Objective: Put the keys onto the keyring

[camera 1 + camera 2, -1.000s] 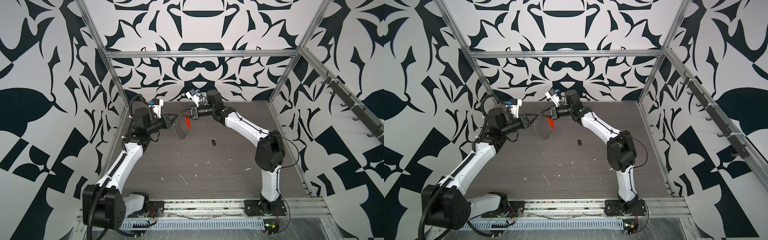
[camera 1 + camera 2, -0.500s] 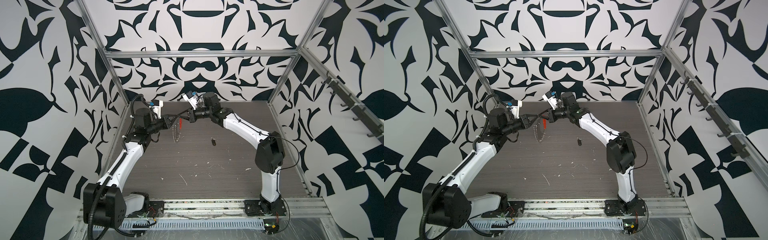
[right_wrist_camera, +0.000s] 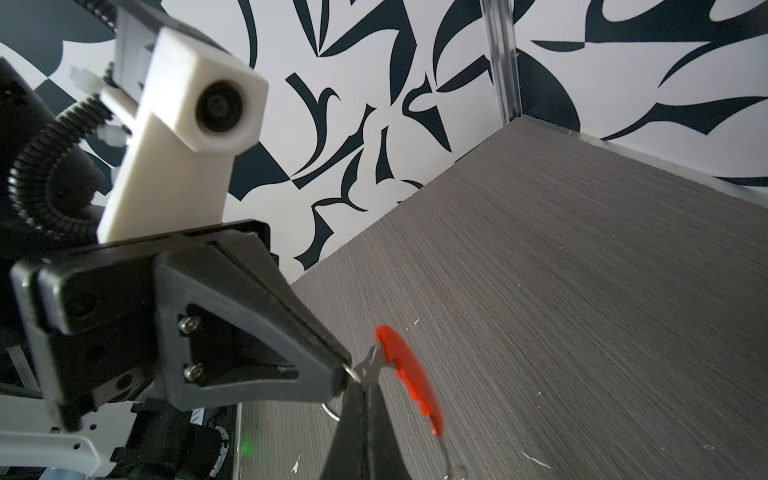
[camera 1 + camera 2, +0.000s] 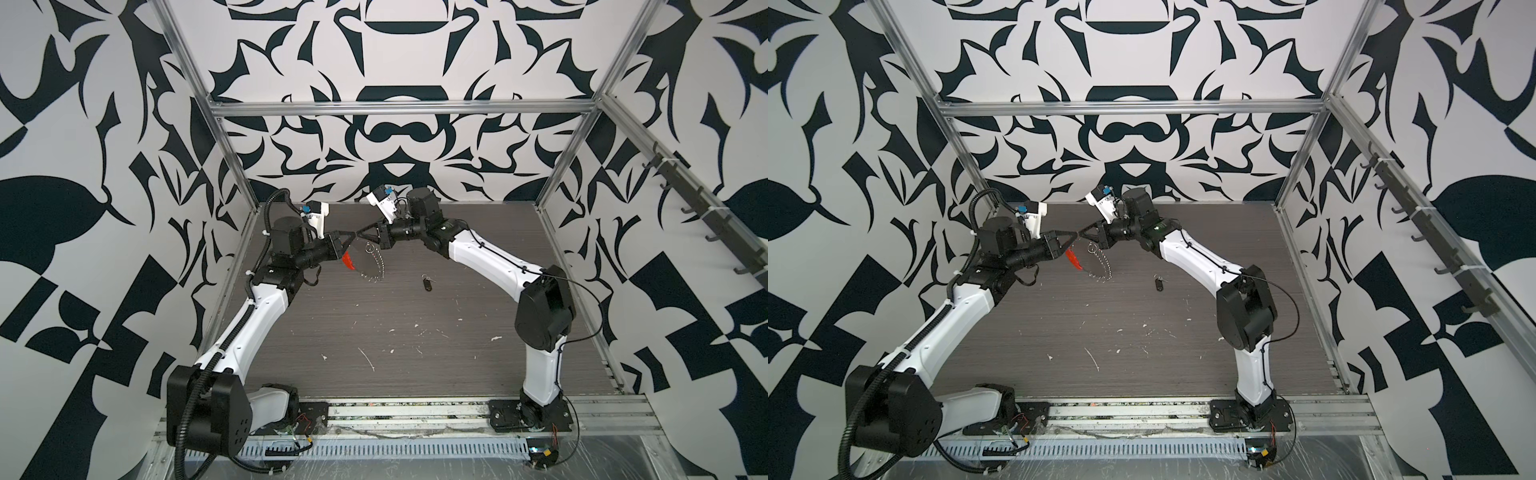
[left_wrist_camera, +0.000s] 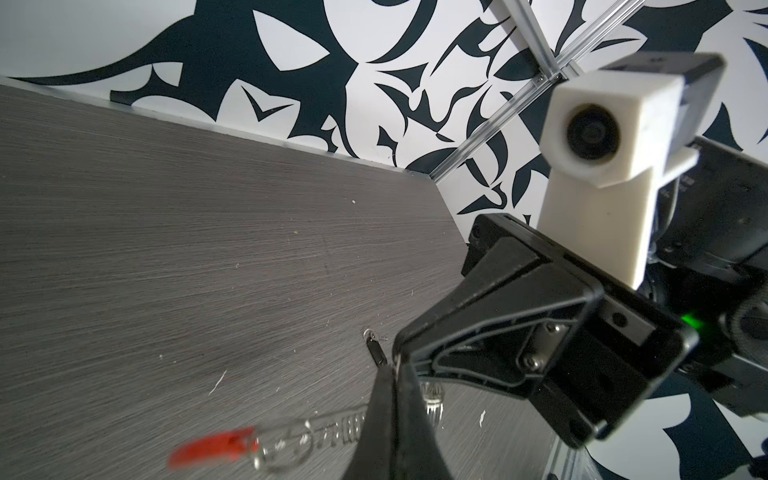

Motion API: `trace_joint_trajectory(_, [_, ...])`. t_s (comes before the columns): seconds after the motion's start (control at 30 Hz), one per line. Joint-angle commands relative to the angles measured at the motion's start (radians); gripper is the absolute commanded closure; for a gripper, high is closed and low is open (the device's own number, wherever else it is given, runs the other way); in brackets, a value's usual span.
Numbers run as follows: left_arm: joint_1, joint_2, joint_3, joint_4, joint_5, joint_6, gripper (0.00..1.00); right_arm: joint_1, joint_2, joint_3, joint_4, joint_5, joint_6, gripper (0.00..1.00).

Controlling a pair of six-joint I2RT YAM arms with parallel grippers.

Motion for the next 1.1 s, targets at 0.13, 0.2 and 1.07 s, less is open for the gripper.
trace_joint_trajectory(0.13, [-0.003,-0.006,-0.004,0.071,0.026,-0.015,1.00,0.007,-0.067,-0.039,0.093,-0.027,0.075,1.00])
trace_joint_trajectory(0.2, [-0.003,-0.011,-0.001,0.063,0.033,0.002,1.00,-0.012,-0.071,-0.045,0.079,-0.057,0.096,0.99])
trace_joint_trajectory(1.07, [-0.017,0.093,0.143,-0.232,0.060,0.434,1.00,-0.077,-0.118,-0.181,-0.051,-0.135,-0.049,0.73])
